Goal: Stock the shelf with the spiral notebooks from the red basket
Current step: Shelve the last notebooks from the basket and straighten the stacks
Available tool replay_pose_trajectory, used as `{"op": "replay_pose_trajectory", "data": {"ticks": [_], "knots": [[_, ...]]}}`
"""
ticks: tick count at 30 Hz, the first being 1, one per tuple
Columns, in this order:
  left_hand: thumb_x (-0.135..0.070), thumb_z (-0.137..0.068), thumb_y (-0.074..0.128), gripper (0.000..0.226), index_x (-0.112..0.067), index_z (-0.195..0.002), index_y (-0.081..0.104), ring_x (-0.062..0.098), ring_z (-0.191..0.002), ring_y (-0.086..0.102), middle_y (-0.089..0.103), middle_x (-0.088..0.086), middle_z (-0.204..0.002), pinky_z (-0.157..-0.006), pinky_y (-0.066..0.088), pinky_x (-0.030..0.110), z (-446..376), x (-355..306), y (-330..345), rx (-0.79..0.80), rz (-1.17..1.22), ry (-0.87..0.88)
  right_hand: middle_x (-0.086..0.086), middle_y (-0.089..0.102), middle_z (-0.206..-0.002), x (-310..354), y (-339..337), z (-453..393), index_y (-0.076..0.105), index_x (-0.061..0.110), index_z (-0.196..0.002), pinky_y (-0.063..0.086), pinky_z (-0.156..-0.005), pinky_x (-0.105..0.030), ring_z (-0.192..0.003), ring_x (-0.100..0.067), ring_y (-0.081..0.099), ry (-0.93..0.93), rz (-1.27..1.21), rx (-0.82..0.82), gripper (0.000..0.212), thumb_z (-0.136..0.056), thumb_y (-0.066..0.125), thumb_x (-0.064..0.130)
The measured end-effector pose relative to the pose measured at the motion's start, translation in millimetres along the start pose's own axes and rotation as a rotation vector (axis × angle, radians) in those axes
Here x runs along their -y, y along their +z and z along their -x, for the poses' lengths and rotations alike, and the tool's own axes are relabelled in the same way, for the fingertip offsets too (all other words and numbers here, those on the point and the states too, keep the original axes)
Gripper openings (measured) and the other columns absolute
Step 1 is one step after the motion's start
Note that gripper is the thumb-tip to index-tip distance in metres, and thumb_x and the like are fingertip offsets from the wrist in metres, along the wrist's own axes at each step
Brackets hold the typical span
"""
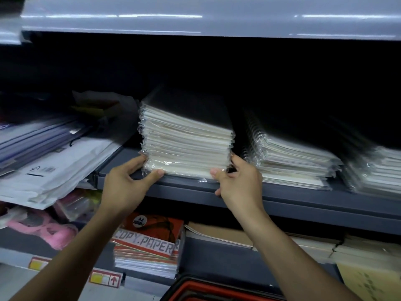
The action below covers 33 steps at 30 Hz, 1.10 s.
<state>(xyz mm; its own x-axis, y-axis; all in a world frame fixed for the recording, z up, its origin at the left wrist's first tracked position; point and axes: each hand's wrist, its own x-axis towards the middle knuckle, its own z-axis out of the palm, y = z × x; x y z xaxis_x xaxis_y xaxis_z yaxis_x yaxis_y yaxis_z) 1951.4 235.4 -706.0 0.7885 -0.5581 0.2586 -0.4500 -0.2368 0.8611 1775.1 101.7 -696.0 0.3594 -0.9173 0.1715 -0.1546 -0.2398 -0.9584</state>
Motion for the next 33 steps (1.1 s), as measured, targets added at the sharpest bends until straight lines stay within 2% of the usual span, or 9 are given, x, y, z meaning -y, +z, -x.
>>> {"op": "replay_pose_trajectory", "data": {"ticks": [6,10,14,17,21,24,27,30,33], "knots": [[-0.034,-0.079,0.083,0.074,-0.016,-0.144,0.053,0.002,-0.128,0.049,0.057,-0.005,-0.144,-0.107,0.036,0.020,10,-6,-1,0.012,0.022,0.001,-0.001,0.074,-0.086,5,-5,8,0.043,0.020,-0.151,0.045,-0.052,-0.003,-0.053,-0.004,0.069,-0.008,0.010,0.065,0.066,-0.092,0.073,0.022],[-0.036,-0.079,0.082,0.071,-0.027,-0.142,0.050,0.006,-0.131,0.045,0.053,-0.013,-0.139,-0.108,0.038,0.030,49,-19,-3,-0.083,-0.041,0.119,0.005,0.075,-0.096,7,-28,30,0.062,0.022,-0.133,0.058,-0.072,-0.020,-0.080,-0.007,0.074,-0.009,0.008,0.085,0.049,-0.088,0.076,0.033],[-0.026,-0.081,0.081,0.054,-0.031,-0.128,0.054,0.016,-0.124,0.050,0.051,-0.026,-0.121,-0.103,0.042,0.032,84,-56,14,-0.148,-0.066,0.367,0.007,0.074,-0.081,4,-80,50,0.075,0.021,-0.089,0.057,-0.076,-0.030,-0.078,-0.006,0.069,-0.164,0.047,-0.096,0.011,-0.092,0.070,0.030],[-0.029,-0.084,0.078,0.057,-0.030,-0.134,0.053,0.005,-0.122,0.053,0.052,-0.022,-0.131,-0.097,0.045,0.018,94,-83,48,-0.039,0.086,0.383,0.005,0.070,-0.097,-10,-121,39,0.068,0.021,-0.095,0.055,-0.087,-0.039,-0.094,-0.014,0.065,-0.184,0.065,-0.265,0.009,-0.093,0.069,0.031],[-0.035,-0.087,0.074,0.078,-0.035,-0.153,0.033,-0.002,-0.138,0.039,0.037,-0.019,-0.151,-0.110,0.036,0.013,94,-110,98,0.193,0.214,0.281,-0.002,0.056,-0.123,-26,-149,20,0.053,0.015,-0.129,0.050,-0.102,-0.039,-0.111,-0.017,0.056,-0.106,0.128,-0.310,0.048,-0.090,0.074,0.031],[-0.033,-0.090,0.072,0.074,-0.028,-0.154,0.034,0.007,-0.140,0.033,0.037,-0.014,-0.149,-0.117,0.036,0.032,93,-115,121,0.105,0.033,0.385,0.000,0.054,-0.122,-31,-154,11,0.047,0.011,-0.139,0.048,-0.102,-0.036,-0.116,-0.019,0.053,-0.120,0.188,-0.372,0.065,-0.086,0.077,0.032],[-0.022,-0.093,0.067,0.060,-0.023,-0.148,0.043,0.013,-0.123,0.048,0.050,-0.009,-0.133,-0.106,0.047,0.039,100,-112,134,0.024,-0.041,0.463,0.007,0.047,-0.126,-33,-152,9,0.035,0.009,-0.152,0.038,-0.100,-0.025,-0.118,-0.009,0.046,-0.125,0.251,-0.412,0.080,-0.088,0.075,0.037],[-0.027,-0.093,0.069,0.075,-0.024,-0.156,0.027,0.014,-0.140,0.040,0.039,-0.007,-0.152,-0.115,0.039,0.039,102,-111,147,0.125,-0.006,0.317,0.005,0.041,-0.146,-40,-147,11,0.027,0.012,-0.157,0.029,-0.107,-0.021,-0.133,-0.010,0.040,-0.134,0.304,-0.380,0.088,-0.088,0.074,0.039],[-0.031,-0.090,0.073,0.089,-0.026,-0.159,0.017,0.014,-0.149,0.030,0.029,-0.006,-0.163,-0.121,0.033,0.042,88,-112,158,0.214,0.069,0.170,-0.001,0.039,-0.158,-41,-153,2,0.017,0.017,-0.160,0.034,-0.117,-0.033,-0.145,-0.019,0.037,-0.050,0.271,-0.262,0.099,-0.085,0.078,0.038]]}}
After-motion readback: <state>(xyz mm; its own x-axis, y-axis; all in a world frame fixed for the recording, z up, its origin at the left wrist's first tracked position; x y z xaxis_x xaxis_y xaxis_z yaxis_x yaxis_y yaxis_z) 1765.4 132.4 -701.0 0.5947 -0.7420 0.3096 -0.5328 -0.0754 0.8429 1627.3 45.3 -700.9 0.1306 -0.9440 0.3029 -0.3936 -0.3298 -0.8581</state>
